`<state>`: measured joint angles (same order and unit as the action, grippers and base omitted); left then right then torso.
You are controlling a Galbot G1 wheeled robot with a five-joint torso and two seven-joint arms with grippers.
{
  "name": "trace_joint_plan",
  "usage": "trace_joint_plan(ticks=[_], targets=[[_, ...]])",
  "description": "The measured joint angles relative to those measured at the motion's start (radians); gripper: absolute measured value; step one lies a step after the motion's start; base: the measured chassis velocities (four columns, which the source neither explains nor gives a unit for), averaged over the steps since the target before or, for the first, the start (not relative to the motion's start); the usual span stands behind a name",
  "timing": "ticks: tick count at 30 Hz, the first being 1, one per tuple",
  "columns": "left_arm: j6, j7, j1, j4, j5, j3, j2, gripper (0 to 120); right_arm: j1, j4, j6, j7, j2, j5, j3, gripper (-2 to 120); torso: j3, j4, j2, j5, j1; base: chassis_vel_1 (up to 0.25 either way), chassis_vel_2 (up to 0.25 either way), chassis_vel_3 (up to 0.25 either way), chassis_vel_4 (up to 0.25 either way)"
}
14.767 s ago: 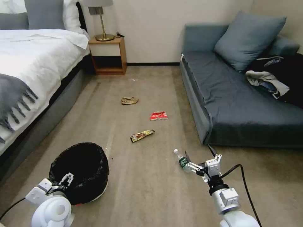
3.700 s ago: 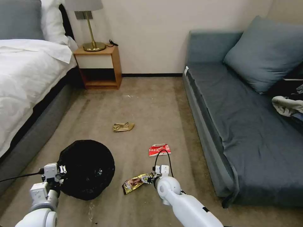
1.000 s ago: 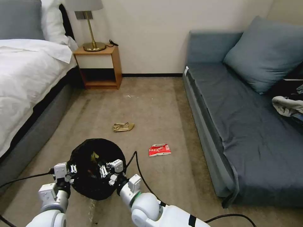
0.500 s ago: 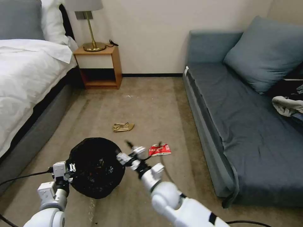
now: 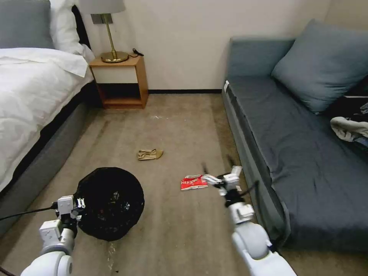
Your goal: Pick up the trash bin, then pick up the garbage on the floor and place it into the trash bin.
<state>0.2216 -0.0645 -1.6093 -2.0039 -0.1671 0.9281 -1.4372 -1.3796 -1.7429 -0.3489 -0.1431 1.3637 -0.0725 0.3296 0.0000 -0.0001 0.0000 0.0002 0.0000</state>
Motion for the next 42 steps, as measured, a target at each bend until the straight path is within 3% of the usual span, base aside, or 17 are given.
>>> trace_joint_plan(ticks=[7, 24, 42], targets=[[-0.011, 0.0, -0.009, -0.004, 0.0, 0.015, -0.004, 7, -0.082, -0.033, -0.014, 0.01, 0.001, 0.017, 0.099, 100, 0.0, 0.0001, 0.0, -0.0002, 0.0, 0.0, 0.0, 0.0, 0.0], [-0.025, 0.001, -0.026, -0.012, -0.001, 0.042, -0.006, 7, -0.072, -0.013, -0.055, 0.029, 0.018, 0.058, 0.055, 100, 0.0, 0.0003, 0.0, -0.0002, 0.0, -0.01, 0.009, 0.009, -0.014], [-0.026, 0.0, -0.017, -0.002, -0.001, 0.052, 0.001, 7, -0.049, 0.009, -0.059, 0.041, 0.009, 0.071, 0.04, 100, 0.0, 0.0001, 0.0, -0.0002, 0.0, -0.189, 0.189, 0.189, -0.187]])
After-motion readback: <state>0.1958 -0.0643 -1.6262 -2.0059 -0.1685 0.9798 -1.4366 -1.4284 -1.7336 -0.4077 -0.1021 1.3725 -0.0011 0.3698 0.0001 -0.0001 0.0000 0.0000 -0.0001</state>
